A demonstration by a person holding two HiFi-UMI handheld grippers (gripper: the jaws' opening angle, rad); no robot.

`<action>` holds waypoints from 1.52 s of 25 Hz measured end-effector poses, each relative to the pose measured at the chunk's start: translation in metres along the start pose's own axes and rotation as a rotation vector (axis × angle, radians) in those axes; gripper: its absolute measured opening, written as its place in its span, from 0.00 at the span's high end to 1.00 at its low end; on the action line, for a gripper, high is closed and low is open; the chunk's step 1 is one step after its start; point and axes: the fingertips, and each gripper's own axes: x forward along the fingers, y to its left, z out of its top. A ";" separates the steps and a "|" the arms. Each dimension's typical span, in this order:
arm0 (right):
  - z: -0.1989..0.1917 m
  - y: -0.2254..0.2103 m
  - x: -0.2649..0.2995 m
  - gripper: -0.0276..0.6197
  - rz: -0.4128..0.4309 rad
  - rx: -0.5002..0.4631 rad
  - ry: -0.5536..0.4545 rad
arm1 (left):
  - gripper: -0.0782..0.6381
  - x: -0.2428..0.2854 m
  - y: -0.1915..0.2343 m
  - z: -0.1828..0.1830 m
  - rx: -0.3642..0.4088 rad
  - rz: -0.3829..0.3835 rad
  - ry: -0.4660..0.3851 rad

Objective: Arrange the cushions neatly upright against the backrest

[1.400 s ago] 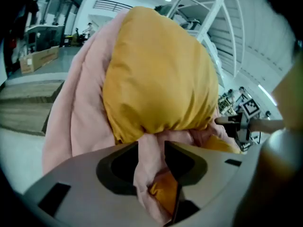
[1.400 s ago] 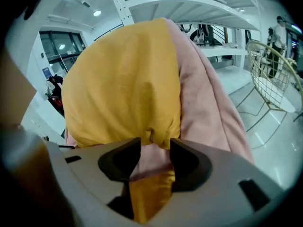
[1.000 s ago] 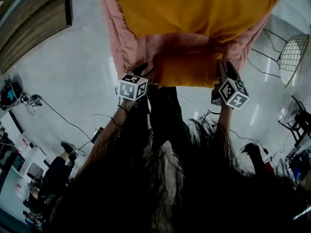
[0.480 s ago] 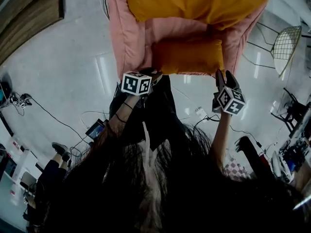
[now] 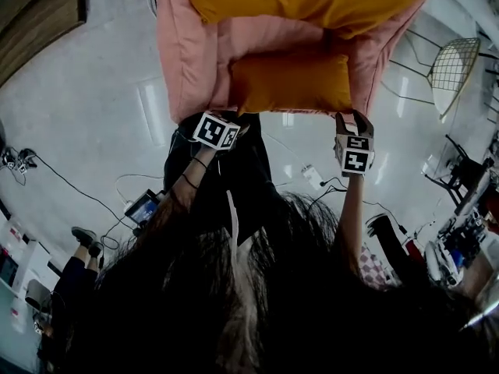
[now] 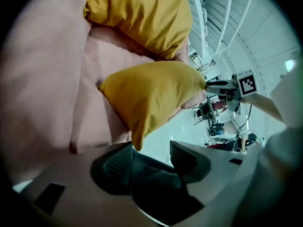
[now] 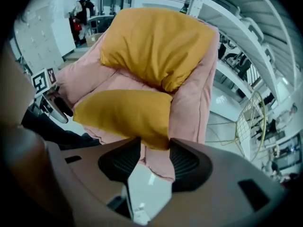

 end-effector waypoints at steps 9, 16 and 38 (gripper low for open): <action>0.013 0.004 0.016 0.82 0.066 0.025 0.001 | 0.85 0.005 -0.024 0.029 -0.083 -0.118 -0.061; 0.025 0.011 0.005 0.84 0.127 0.366 -0.045 | 0.85 -0.038 -0.008 0.053 -0.216 -0.073 -0.165; 0.085 0.000 -0.014 0.85 0.252 0.557 -0.157 | 0.85 -0.043 0.008 0.052 -0.204 0.019 -0.068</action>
